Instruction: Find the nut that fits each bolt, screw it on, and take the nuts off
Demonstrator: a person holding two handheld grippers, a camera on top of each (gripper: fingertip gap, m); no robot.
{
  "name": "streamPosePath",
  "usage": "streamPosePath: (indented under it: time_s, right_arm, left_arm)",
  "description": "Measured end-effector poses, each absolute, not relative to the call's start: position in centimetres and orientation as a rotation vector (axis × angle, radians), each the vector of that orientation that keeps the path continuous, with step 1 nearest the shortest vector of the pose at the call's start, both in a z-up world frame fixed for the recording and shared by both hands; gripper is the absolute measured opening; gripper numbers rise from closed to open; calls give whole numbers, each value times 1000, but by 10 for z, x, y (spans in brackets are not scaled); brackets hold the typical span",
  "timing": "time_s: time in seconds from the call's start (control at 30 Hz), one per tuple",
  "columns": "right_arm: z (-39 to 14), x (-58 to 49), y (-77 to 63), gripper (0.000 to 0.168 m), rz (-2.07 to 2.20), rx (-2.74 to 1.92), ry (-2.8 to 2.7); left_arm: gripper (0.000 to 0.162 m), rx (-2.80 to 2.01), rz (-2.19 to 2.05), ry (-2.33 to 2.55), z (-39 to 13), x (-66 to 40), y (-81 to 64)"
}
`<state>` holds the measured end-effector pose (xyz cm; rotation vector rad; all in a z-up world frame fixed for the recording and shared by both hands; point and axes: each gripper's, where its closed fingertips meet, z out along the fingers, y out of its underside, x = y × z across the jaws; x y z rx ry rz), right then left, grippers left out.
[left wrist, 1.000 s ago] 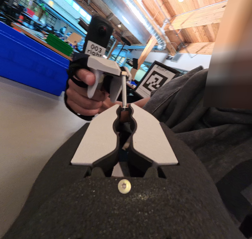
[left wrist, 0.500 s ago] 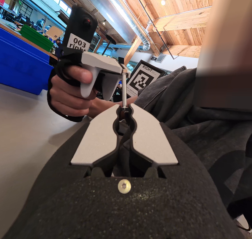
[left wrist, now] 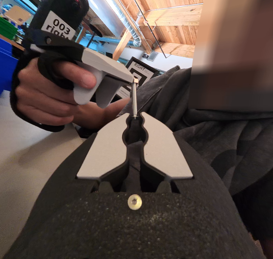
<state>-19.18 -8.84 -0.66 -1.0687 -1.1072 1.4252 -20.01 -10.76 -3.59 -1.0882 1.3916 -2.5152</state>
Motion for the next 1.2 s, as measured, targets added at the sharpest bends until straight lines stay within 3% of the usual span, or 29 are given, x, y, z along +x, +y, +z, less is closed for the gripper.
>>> streamPosePath:
  time_s: [0.27, 0.57, 1.2]
  right_arm:
    - [-7, -195, -90, 10, 1356, -1041, -1139]
    - [-19, -177, -36, 10, 1231, -1301, -850]
    - [-52, -160, 14, 10, 1428, -1656, -177]
  left_arm:
    - [10, -1098, -2493, 1419, -37, -201, -110]
    - [10, -1334, -1932, 1244, -46, -184, -52]
    - [10, -1479, -895, 1190, -83, -169, 5]
